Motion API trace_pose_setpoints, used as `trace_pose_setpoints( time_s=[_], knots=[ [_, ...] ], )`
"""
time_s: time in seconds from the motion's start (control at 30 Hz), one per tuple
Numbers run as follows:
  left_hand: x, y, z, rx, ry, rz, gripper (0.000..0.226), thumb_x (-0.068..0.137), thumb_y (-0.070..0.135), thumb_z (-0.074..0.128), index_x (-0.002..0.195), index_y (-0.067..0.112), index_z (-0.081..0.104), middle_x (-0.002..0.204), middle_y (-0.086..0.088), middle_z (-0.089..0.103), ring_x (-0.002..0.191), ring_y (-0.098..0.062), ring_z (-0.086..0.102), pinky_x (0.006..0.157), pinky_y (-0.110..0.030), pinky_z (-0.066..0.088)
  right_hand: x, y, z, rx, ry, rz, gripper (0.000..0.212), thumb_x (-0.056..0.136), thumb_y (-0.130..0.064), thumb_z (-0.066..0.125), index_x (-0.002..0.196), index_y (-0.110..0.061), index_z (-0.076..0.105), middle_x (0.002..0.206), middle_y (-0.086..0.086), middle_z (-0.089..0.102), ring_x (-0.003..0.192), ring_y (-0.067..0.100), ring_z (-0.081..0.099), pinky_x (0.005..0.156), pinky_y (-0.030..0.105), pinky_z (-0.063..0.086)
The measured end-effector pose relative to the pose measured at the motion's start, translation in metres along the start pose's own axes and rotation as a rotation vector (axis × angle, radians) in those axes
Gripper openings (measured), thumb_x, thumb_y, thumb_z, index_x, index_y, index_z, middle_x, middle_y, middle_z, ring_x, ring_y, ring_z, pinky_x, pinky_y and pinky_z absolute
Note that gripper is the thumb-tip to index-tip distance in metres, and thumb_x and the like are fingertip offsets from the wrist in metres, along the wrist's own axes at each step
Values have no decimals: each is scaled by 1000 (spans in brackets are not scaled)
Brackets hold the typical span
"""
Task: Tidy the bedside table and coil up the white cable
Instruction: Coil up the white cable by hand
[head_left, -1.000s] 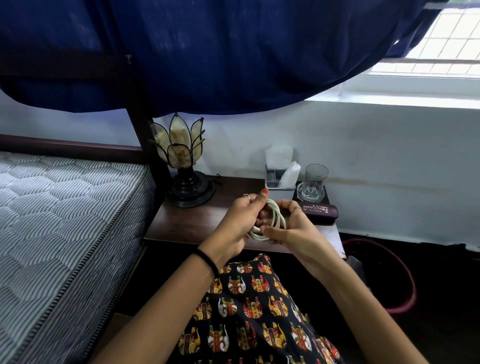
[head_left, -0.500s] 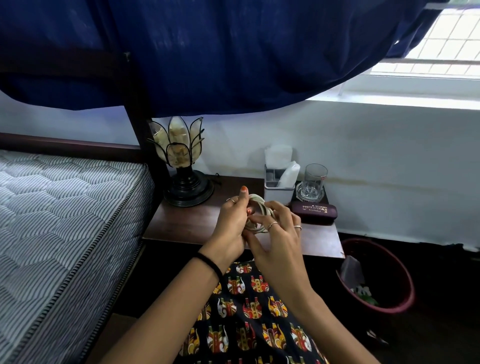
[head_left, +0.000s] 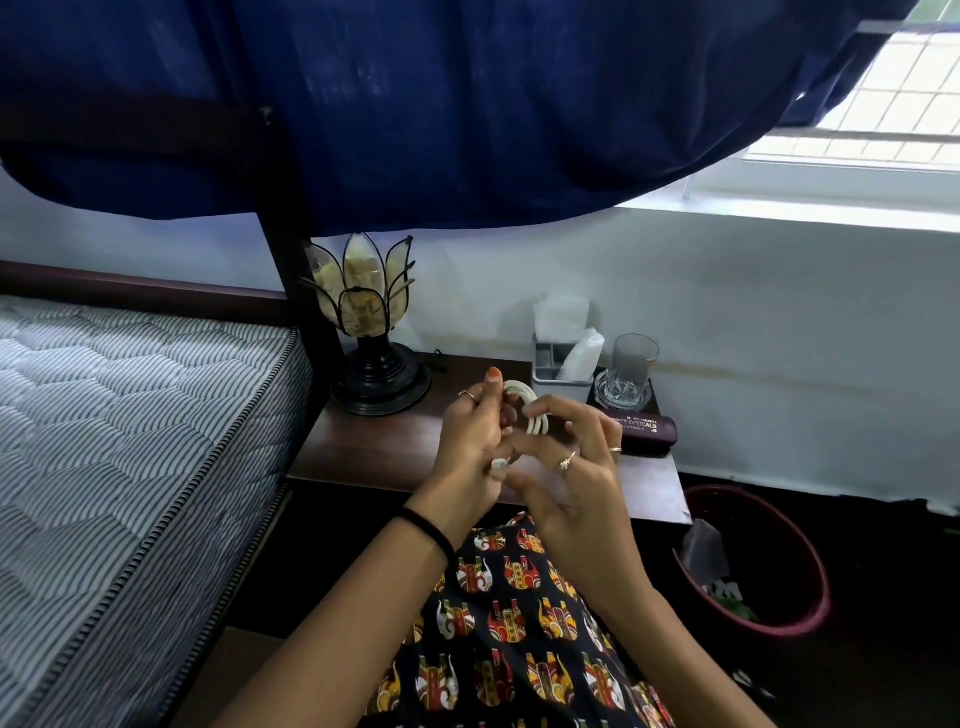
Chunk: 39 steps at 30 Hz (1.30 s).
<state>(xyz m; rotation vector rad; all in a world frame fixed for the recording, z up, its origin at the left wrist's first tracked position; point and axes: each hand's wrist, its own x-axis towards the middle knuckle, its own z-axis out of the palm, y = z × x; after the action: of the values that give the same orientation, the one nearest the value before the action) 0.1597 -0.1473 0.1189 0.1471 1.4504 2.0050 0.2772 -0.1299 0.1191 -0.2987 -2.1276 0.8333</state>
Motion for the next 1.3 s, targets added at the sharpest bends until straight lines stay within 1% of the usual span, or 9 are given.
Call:
trace_pose_setpoints(
  time_s=[0.07, 0.17, 0.43, 0.57, 0.77, 0.97, 1.03, 1.17, 1.3],
  knots=[
    [3, 0, -1, 69, 29, 23, 38, 96, 33, 47, 64, 15, 53, 44, 7, 46, 37, -5, 41, 43, -20, 34, -5, 3, -3, -114, -11, -147, 17, 85, -28, 62, 92, -21, 75, 118, -14, 52, 115, 5, 34, 97, 17, 32],
    [7, -4, -1, 125, 54, 28, 42, 97, 33, 46, 59, 13, 46, 32, 8, 40, 26, -4, 32, 33, -12, 24, -14, 11, -7, -203, -69, -339, 18, 88, -11, 58, 97, -12, 74, 106, -1, 66, 106, 8, 49, 86, 29, 46],
    [-2, -20, 6, 75, -7, -51, 42, 98, 30, 44, 60, 12, 41, 32, 8, 38, 21, -5, 26, 29, -8, 19, -29, 23, -21, -241, -196, -464, 26, 89, 3, 52, 111, -8, 60, 112, 3, 56, 93, 20, 60, 85, 25, 48],
    [-3, -14, 11, -21, -67, -163, 39, 99, 31, 43, 64, 12, 43, 37, 4, 41, 28, -5, 29, 34, -9, 25, -30, 27, -15, -215, -173, -333, 18, 92, -7, 55, 103, -5, 68, 106, 5, 61, 95, 14, 57, 92, 15, 42],
    [-1, -4, 6, -38, -130, -329, 46, 97, 40, 42, 61, 11, 46, 39, 3, 47, 30, -6, 41, 33, -11, 34, -24, 27, -10, -68, -149, -182, 26, 94, -10, 52, 114, -9, 68, 112, 3, 62, 104, 9, 57, 94, 19, 46],
    [-9, 0, 0, -60, -232, -447, 42, 96, 40, 44, 69, 9, 54, 53, -1, 53, 32, -8, 46, 26, -14, 27, -4, 25, -11, -117, -77, -82, 17, 83, -15, 68, 96, -23, 76, 99, -6, 61, 93, 11, 44, 82, 29, 42],
    [-11, 2, 0, -76, -237, -448, 36, 96, 38, 44, 80, 9, 58, 66, -3, 54, 50, -12, 49, 43, -20, 30, 1, 26, -12, -135, -58, 12, 13, 79, -30, 72, 92, -30, 74, 112, -11, 52, 103, 8, 37, 89, 31, 38],
    [-9, 4, -5, -159, -235, -426, 37, 96, 32, 45, 76, 7, 61, 62, -4, 61, 57, -13, 58, 62, -23, 40, 5, 30, -9, -20, -102, 288, 66, 62, -54, 75, 121, -36, 49, 135, -12, 32, 122, 2, 32, 100, 14, 30],
    [-9, 7, -9, -223, -271, -395, 34, 97, 27, 39, 89, 7, 65, 60, -3, 64, 54, -13, 62, 57, -21, 49, 3, 35, 0, 352, -176, 490, 80, 61, -53, 72, 130, -28, 39, 120, -8, 59, 108, 4, 61, 94, 27, 52]
  ],
)
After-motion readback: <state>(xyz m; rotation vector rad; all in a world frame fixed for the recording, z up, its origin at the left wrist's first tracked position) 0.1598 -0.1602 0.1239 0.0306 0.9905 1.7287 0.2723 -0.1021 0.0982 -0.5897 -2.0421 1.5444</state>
